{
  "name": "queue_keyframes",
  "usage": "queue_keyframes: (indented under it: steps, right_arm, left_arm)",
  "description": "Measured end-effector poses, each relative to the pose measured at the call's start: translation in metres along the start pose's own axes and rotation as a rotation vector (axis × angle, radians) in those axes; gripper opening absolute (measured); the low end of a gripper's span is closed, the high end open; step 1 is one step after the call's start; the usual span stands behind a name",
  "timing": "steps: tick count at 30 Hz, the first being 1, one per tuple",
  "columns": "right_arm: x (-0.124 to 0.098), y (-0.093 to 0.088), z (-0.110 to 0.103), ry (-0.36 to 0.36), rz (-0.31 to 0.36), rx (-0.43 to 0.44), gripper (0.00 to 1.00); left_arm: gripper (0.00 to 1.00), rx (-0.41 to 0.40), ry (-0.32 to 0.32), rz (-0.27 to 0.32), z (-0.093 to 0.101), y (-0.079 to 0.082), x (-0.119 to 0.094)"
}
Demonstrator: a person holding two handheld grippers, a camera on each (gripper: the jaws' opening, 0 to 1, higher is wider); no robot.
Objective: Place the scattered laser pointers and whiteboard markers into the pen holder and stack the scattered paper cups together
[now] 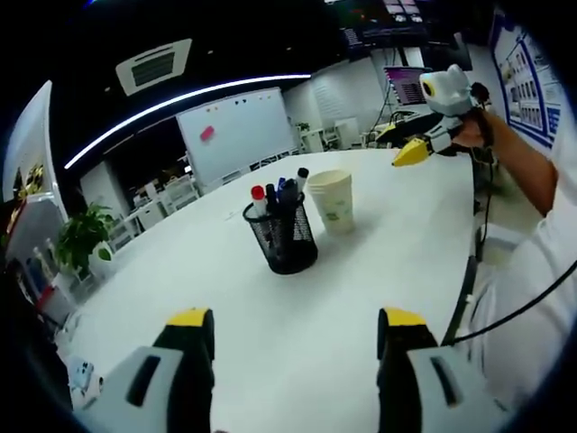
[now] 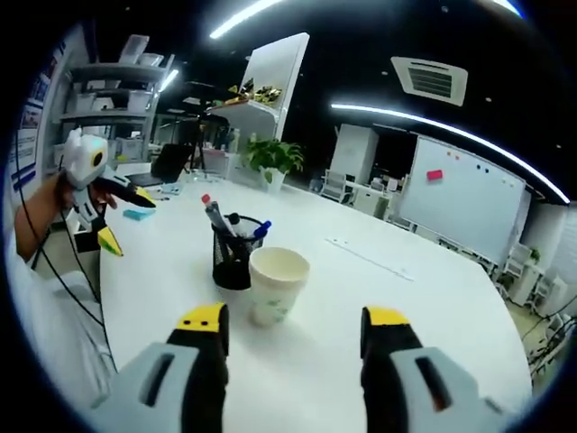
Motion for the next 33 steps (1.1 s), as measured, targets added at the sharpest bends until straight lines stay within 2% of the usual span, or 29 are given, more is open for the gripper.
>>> queue_keyframes:
  steps: [23, 28, 31, 33]
  right_arm:
    - [-0.013, -0.009, 0.0, -0.005, -0.046, -0.019, 0.58]
    - [-0.016, -0.009, -0.001, 0.006, -0.056, -0.031, 0.58]
    - [-0.019, -0.007, -0.003, 0.015, -0.058, -0.042, 0.58]
    - [-0.019, -0.005, -0.004, 0.027, -0.06, -0.042, 0.58]
  left_arm:
    - [0.74, 0.005, -0.013, -0.014, 0.004, -0.003, -0.001]
    - [0.74, -0.007, 0.006, 0.001, 0.0, -0.001, -0.004]
    - [0.75, -0.006, 0.024, -0.003, -0.001, -0.001, -0.004]
    - [0.75, -0.016, 0.02, -0.025, -0.001, -0.004, -0.003]
Point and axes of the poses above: the point that each gripper's makers call its tool centre point, and the gripper's own axes: x roughly forward along the fingers, z roughly to its right, y roughly out of its top, the point moved 9 cm from there along -x, roughly backward along the fingers, and after that the axes turned 9 degrees about x, right-handed, at the moved point
